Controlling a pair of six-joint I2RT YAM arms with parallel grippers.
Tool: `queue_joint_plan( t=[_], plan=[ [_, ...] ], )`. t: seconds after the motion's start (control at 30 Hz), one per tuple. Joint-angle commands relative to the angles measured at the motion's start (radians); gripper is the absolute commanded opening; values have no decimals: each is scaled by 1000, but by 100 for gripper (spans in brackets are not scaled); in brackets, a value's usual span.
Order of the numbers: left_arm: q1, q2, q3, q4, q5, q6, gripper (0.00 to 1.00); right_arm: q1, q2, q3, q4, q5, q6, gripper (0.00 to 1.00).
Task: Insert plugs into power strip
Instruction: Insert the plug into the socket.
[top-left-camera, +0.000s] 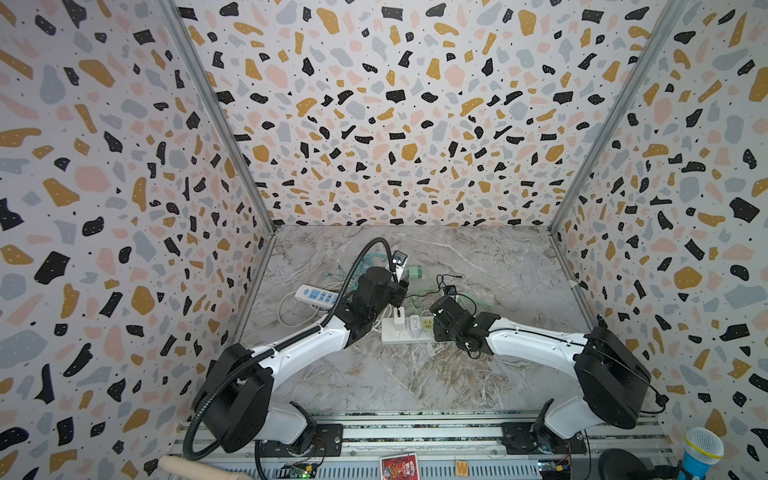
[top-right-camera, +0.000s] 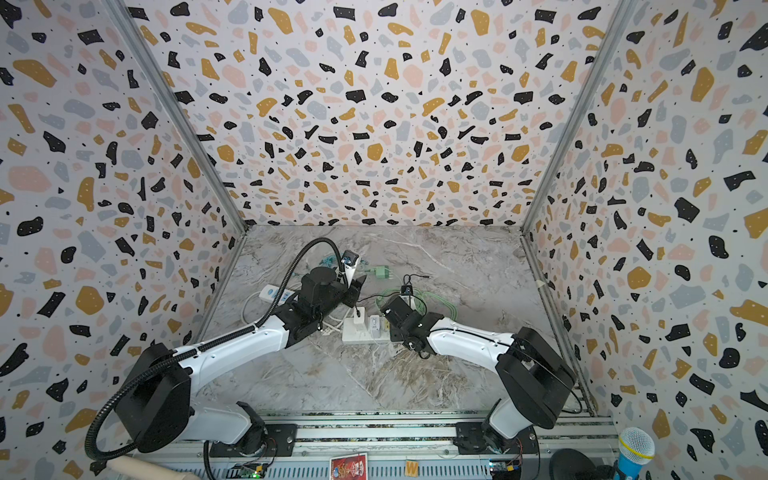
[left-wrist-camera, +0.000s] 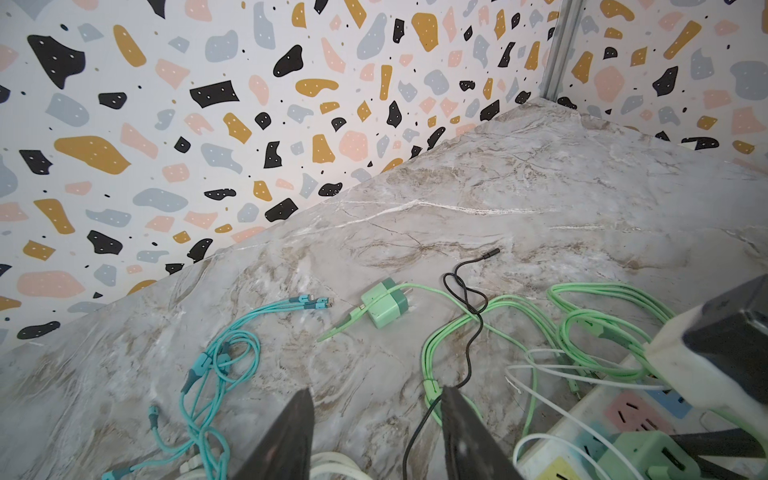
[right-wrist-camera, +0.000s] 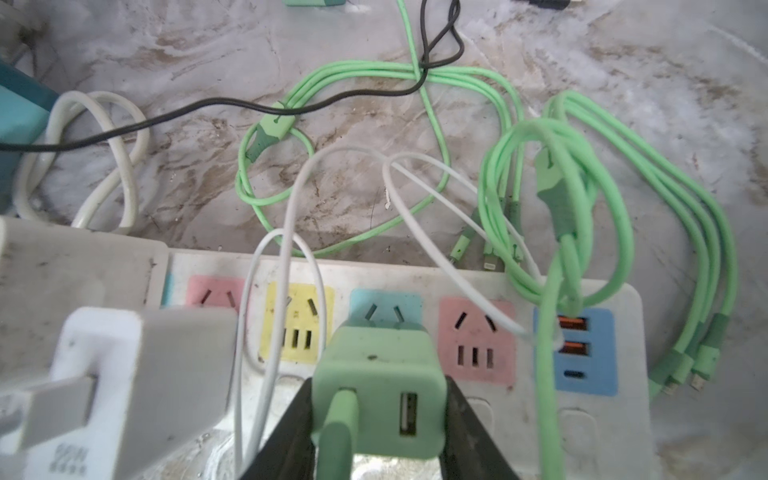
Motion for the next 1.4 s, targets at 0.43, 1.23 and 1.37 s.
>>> queue_joint_plan(
  t=[0.43, 1.23, 1.37],
  plan=[
    [9, 74, 131, -51, -86, -25, 60, -100, -32, 87, -178, -223, -116, 56],
    [119, 742, 887, -431, 54, -524, 58, -523, -120, 240, -197, -578, -390, 62],
    [128, 831, 956, -438, 90, -597, 56, -586, -86, 253, -202, -626, -439, 61]
  ],
)
